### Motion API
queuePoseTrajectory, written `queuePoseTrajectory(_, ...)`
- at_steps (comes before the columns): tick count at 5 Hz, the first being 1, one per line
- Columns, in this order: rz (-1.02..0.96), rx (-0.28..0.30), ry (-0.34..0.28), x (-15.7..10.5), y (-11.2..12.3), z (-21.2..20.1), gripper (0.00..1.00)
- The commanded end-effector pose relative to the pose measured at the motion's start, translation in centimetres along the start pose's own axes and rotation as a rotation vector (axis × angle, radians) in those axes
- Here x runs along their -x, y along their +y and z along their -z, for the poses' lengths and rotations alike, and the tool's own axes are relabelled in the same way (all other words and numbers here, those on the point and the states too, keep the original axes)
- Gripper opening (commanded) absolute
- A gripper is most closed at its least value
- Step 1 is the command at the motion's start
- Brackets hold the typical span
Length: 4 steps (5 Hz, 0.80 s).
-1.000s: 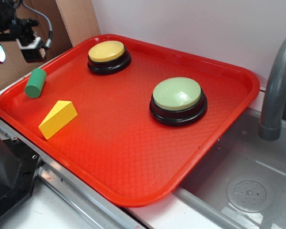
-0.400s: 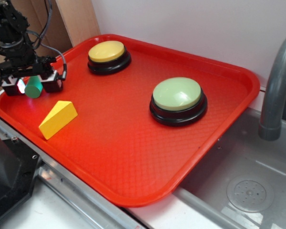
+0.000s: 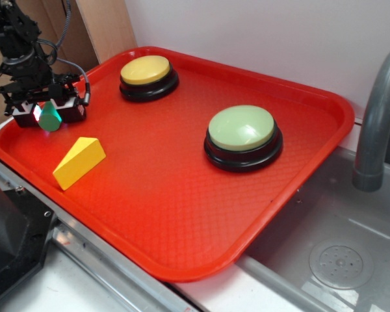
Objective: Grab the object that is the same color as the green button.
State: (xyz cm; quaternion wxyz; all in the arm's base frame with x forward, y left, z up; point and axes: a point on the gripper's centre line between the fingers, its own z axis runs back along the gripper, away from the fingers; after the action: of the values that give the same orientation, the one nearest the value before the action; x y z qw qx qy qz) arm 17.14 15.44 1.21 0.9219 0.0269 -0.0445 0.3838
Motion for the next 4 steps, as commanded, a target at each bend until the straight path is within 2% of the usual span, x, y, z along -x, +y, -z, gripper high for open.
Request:
queuePoseTrajectory(1,0.172,0.016,-0.059,-0.1,-3.0,-6.0,0.00)
queuePoseTrajectory(2,0.338,0.026,0.007,1.3,-6.5,-7.9,0.00)
queuePoseTrajectory(3,0.478,0.069,-0.004,3.8,-9.2,-10.2,0.00)
queuePoseTrajectory(4,0.631,0.169,0.093,6.5,-11.5,-11.6,0.00)
